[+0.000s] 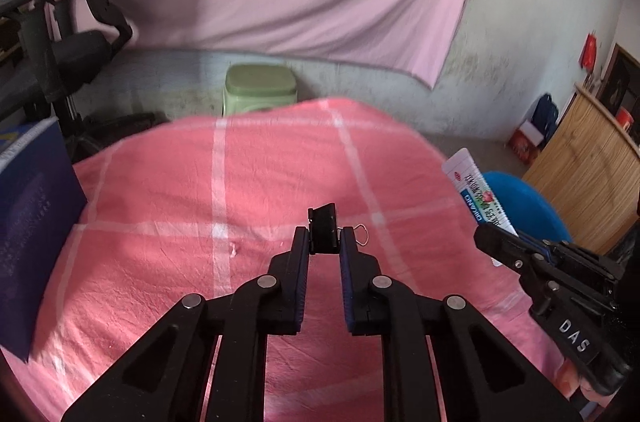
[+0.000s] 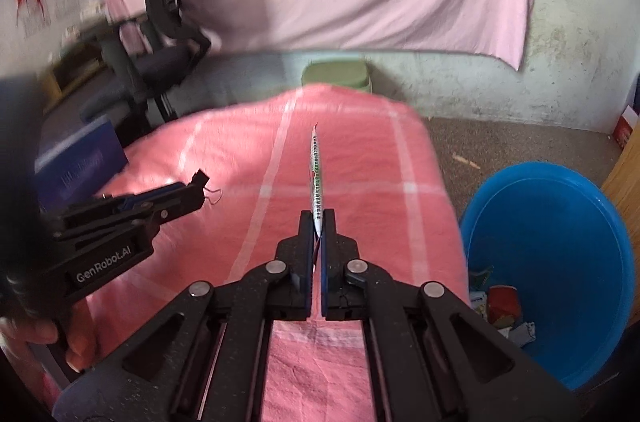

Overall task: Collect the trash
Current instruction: 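Carry tube and clip over the blue bucket and open both grippers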

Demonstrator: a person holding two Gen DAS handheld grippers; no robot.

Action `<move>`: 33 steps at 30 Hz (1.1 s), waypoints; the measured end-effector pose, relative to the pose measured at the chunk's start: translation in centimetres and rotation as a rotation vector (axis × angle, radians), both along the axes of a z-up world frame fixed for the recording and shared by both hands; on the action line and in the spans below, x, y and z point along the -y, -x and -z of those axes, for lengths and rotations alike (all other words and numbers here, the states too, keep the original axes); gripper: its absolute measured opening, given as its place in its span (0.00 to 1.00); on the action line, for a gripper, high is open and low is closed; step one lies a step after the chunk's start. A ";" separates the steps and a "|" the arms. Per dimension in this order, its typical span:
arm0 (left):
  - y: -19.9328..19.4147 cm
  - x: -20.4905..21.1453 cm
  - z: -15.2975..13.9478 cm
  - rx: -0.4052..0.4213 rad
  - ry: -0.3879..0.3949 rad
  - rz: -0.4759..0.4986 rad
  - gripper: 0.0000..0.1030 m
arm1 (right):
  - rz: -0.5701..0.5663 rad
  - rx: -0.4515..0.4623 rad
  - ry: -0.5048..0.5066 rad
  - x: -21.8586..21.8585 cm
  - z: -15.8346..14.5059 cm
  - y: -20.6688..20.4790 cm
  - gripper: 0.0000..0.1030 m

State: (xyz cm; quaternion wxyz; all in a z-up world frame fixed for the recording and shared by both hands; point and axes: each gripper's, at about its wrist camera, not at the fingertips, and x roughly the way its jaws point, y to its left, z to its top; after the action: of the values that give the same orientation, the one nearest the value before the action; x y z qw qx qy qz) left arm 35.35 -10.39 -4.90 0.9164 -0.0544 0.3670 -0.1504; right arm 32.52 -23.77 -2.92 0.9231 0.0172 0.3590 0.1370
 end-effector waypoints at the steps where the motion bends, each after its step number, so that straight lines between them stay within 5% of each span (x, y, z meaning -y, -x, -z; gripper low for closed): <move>1: 0.4 0.0 -0.4 0.027 0.016 -0.001 0.11 | 0.008 0.025 -0.017 0.2 -0.3 0.4 0.18; 7: 3.6 0.5 -4.3 0.297 0.130 0.016 0.11 | 0.067 0.233 -0.123 2.4 -2.9 3.2 0.18; 14: 7.0 2.1 -7.6 0.571 0.117 0.057 0.12 | 0.162 0.520 -0.137 4.2 -6.4 6.9 0.18; 22: 7.4 2.7 -9.6 0.619 0.172 0.071 0.12 | 0.243 0.685 -0.135 6.9 -8.7 9.4 0.18; 33: 7.3 10.3 -11.5 0.604 0.147 0.221 0.12 | 0.399 0.705 -0.136 11.6 -8.9 10.9 0.18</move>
State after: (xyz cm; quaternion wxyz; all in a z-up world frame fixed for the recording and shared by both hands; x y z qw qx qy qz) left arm 28.09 -20.64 6.61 0.9556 -0.0332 0.0705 -0.2841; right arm 21.65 -35.40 6.03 0.9948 0.0992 0.0004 -0.0237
